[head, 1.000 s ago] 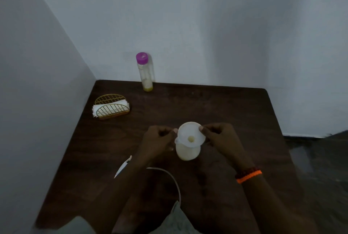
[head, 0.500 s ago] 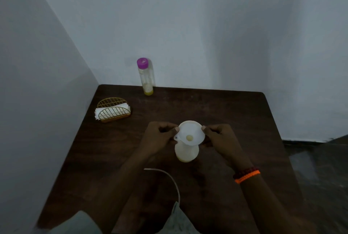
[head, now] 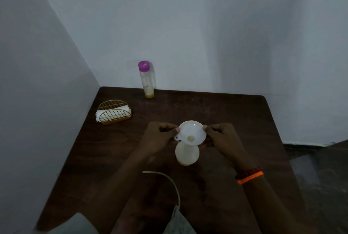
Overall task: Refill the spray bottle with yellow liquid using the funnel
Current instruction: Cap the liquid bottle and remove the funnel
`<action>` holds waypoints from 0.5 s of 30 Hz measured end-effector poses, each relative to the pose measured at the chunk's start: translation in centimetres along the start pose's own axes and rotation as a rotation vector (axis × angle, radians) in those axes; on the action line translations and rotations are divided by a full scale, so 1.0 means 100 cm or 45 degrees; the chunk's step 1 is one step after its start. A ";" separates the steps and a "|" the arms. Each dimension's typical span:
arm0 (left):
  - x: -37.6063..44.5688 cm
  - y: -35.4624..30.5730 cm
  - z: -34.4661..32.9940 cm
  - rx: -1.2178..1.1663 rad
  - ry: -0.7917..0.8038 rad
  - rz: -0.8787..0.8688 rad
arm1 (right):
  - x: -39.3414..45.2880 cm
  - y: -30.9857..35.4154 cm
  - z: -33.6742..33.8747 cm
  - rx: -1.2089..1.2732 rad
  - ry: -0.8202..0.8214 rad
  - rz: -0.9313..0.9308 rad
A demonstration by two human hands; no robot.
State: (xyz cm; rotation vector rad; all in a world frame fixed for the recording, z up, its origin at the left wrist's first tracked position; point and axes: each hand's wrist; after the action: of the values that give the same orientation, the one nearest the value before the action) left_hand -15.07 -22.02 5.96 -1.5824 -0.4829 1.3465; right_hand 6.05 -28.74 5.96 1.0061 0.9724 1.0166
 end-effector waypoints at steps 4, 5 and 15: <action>0.000 -0.009 0.006 -0.030 0.026 -0.016 | 0.006 0.009 0.003 0.000 0.003 0.063; 0.000 -0.012 0.008 -0.041 0.033 -0.020 | 0.008 0.012 0.003 -0.001 0.007 0.079; 0.047 -0.037 0.044 0.328 -0.166 -0.293 | 0.071 0.035 -0.012 -0.117 0.066 0.200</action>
State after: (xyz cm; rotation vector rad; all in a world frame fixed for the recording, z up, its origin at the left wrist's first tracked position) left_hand -16.57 -14.88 6.97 -1.1968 -0.5303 1.2834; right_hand 5.88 -20.98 7.87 0.9954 0.8909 1.2119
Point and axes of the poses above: each hand's wrist, its own x-axis towards the middle knuckle, its own z-axis out of the back of the hand, y = z × x, and after that the axes turned 10 degrees about z, right-handed
